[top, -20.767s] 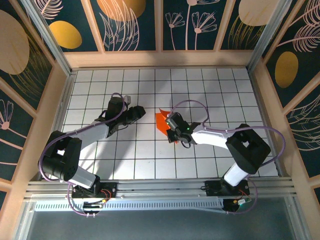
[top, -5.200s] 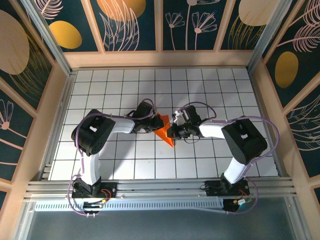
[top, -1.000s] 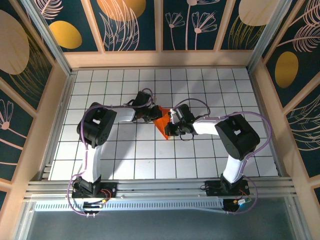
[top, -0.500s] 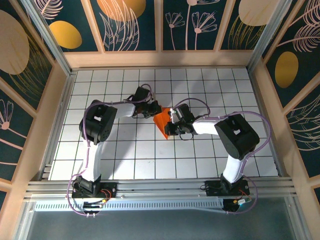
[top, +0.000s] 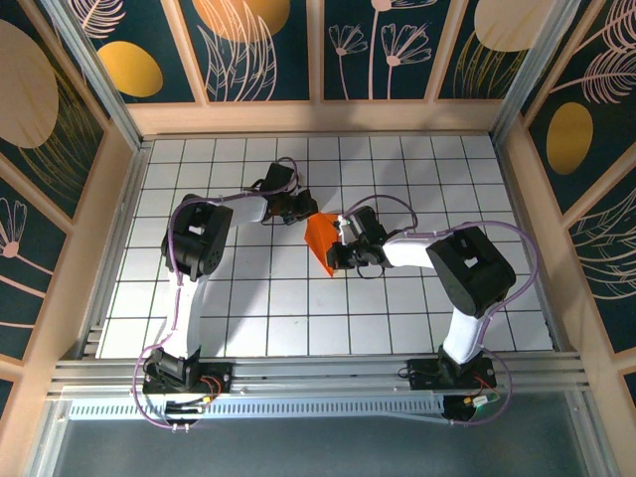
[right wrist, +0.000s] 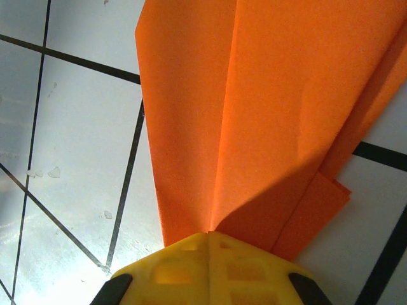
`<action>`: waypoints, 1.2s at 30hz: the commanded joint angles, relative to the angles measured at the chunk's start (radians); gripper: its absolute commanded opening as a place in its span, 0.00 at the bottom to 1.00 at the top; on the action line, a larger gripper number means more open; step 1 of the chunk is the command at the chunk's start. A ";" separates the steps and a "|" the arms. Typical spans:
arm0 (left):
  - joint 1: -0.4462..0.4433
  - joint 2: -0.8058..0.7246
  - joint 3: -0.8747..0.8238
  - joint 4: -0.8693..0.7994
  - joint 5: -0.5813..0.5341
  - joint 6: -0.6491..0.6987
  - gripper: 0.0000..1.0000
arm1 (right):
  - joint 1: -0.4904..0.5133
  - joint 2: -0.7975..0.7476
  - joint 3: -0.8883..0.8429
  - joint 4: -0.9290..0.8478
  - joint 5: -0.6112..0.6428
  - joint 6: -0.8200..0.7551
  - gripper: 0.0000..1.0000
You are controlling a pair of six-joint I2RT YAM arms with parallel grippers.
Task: Fold a paper plane with a square sheet of paper (fold left side to right side)
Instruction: Fourth fold the wing at the center of the table.
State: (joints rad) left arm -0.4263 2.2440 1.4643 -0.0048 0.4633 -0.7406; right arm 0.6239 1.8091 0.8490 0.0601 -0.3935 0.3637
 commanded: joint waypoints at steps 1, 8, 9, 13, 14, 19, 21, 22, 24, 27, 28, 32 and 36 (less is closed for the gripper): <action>0.070 0.064 0.045 0.005 -0.173 0.045 0.00 | 0.006 0.097 -0.091 -0.332 0.091 -0.040 0.00; 0.079 -0.026 0.011 -0.005 -0.200 0.091 0.00 | -0.004 0.073 -0.084 -0.336 0.078 -0.065 0.00; 0.079 -0.063 -0.025 0.010 -0.203 0.095 0.00 | -0.007 0.069 -0.082 -0.336 0.074 -0.069 0.00; 0.072 -0.233 -0.233 0.105 -0.165 0.082 0.00 | -0.010 0.062 -0.076 -0.331 0.067 -0.084 0.00; 0.064 -0.270 -0.286 0.134 -0.148 0.073 0.00 | -0.011 0.063 -0.074 -0.330 0.066 -0.087 0.00; -0.032 -0.379 -0.455 0.241 -0.052 0.016 0.00 | -0.015 0.067 -0.062 -0.325 0.058 -0.097 0.00; -0.066 -0.368 -0.472 0.288 -0.012 -0.015 0.00 | -0.015 0.067 -0.061 -0.322 0.055 -0.100 0.00; -0.080 -0.355 -0.467 0.307 0.005 -0.030 0.00 | -0.015 0.068 -0.059 -0.318 0.049 -0.100 0.00; -0.102 -0.316 -0.438 0.320 0.019 -0.040 0.00 | -0.015 0.073 -0.056 -0.317 0.038 -0.102 0.00; -0.122 -0.264 -0.378 0.289 0.010 -0.029 0.00 | -0.015 0.076 -0.052 -0.321 0.036 -0.107 0.00; -0.124 -0.247 -0.363 0.282 0.005 -0.025 0.00 | -0.016 0.073 -0.052 -0.322 0.036 -0.108 0.00; -0.127 -0.187 -0.331 0.232 -0.027 -0.014 0.00 | -0.016 0.053 -0.053 -0.310 0.032 -0.105 0.00; -0.127 -0.169 -0.358 0.236 -0.052 -0.021 0.00 | -0.020 0.022 -0.055 -0.277 0.001 -0.095 0.00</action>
State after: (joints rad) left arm -0.5545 2.0575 1.1110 0.2443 0.4324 -0.7536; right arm 0.6094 1.7954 0.8593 0.0185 -0.4271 0.2855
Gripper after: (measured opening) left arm 0.043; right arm 0.047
